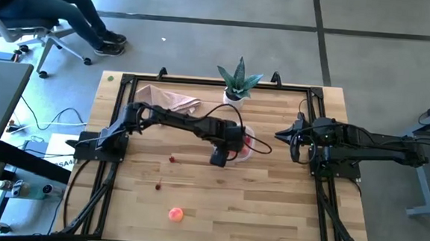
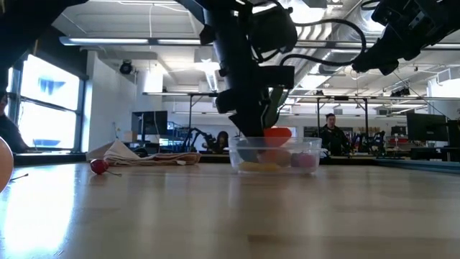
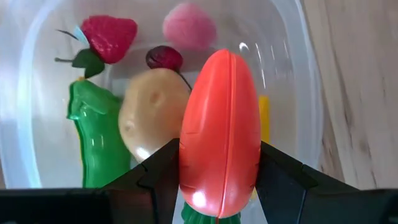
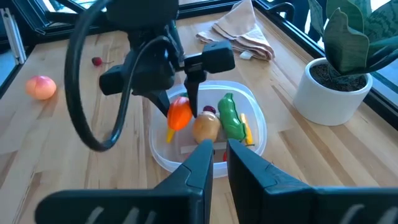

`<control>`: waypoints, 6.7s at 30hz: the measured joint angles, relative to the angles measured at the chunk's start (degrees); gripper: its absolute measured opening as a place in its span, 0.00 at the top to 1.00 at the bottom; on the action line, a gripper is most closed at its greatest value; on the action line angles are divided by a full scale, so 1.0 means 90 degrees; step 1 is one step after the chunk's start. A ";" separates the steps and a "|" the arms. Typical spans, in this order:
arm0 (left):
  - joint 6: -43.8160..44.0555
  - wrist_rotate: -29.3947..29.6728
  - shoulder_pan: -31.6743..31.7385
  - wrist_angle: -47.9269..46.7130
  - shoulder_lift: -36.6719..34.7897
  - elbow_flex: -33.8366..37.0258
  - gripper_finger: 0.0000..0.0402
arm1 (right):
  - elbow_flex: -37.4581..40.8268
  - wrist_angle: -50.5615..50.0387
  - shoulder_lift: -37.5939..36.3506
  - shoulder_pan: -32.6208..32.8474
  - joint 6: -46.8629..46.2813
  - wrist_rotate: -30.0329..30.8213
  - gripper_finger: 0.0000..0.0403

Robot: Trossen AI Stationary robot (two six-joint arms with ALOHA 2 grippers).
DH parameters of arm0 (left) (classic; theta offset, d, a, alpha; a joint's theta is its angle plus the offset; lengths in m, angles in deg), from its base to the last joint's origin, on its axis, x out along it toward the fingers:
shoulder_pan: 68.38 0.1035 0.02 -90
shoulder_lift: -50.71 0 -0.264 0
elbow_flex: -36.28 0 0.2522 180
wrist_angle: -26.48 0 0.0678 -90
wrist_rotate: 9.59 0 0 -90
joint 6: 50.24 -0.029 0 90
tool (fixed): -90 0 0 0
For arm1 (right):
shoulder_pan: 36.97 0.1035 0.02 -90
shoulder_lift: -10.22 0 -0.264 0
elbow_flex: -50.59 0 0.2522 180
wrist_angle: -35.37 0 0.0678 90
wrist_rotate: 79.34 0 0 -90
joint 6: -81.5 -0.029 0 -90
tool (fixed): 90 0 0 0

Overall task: Pick and placing Produce into tupperware
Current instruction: Put the carrot into the transparent bin, then put the top cherry into the transparent bin

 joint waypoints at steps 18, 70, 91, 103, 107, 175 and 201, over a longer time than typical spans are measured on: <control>-0.0154 0.0314 -0.0130 -0.0124 0.0054 0.0001 0.58 | 0.0000 0.0002 0.0000 0.0002 0.0000 -0.0002 0.91; 0.0835 -0.0208 -0.0130 -0.3242 0.0039 -0.2364 0.37 | 0.0000 0.0002 0.0000 -0.0001 0.0000 -0.0001 0.91; 0.1964 -0.0672 -0.0130 -0.5242 -0.1595 -0.2055 0.48 | 0.0000 0.0000 0.0002 0.0002 0.0000 -0.0002 0.91; 0.3159 -0.0518 -0.0133 -0.2346 -0.5177 0.3774 0.51 | 0.0000 0.0002 0.0001 -0.0001 0.0001 0.0000 0.91; 0.3735 -0.0588 -0.0130 -0.1773 -0.5929 0.5017 0.51 | 0.0000 0.0002 0.0002 -0.0001 0.0000 0.0000 0.91; 0.2456 0.0097 -0.1323 0.1379 -0.4509 0.6539 0.48 | 0.0000 0.0000 0.0002 0.0002 0.0000 0.0000 0.91; 0.2576 0.0215 -0.1325 0.1384 -0.4089 0.6527 0.49 | 0.0000 0.0000 0.0002 -0.0001 0.0000 0.0000 0.91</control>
